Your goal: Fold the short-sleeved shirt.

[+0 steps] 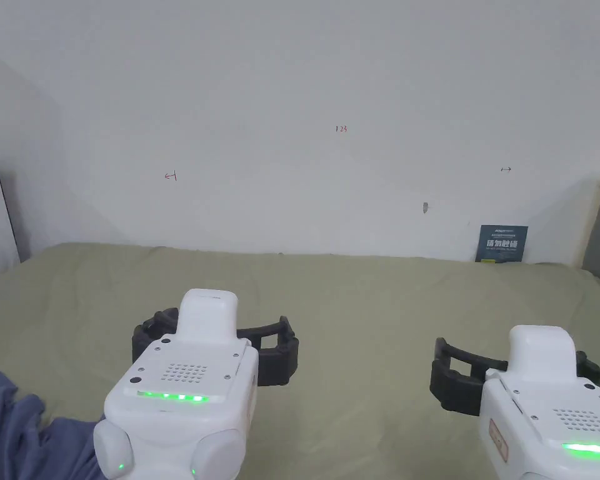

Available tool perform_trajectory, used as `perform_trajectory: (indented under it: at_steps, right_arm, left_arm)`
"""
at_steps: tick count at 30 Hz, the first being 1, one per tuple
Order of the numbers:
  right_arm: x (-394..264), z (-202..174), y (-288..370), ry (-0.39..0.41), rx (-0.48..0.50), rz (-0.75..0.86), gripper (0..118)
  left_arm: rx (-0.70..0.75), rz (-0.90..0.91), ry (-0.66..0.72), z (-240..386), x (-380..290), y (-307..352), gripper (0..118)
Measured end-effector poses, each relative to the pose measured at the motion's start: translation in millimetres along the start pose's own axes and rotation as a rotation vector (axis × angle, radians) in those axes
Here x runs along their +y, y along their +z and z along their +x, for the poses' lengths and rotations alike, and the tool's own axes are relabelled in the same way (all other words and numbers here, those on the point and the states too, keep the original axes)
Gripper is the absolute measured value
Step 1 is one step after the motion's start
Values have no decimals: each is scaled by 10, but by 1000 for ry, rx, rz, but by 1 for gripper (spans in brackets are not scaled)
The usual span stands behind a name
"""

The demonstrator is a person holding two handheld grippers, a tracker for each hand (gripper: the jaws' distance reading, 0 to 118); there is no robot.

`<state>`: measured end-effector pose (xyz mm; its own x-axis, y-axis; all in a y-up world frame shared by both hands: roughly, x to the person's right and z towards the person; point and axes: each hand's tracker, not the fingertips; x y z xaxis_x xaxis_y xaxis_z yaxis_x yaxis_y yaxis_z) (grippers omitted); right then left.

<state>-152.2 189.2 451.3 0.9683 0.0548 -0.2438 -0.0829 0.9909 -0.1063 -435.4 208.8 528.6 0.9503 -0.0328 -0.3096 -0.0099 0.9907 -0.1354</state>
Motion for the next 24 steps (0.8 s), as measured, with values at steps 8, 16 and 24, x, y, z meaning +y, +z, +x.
perform_trajectory:
  at_steps: [8,16,24]
  right_arm:
    - [-32,34,-57,0,-79,-74,0]
    - [-24,191,-6,-17,-93,-68,0]
    - [-79,54,-136,-13,-10,-120,0]
  left_arm:
    - [79,-11,-10,6,-13,-6,0]
    - [-18,-57,4,28,-60,-84,0]
    - [14,-87,24,-251,-108,-96,0]
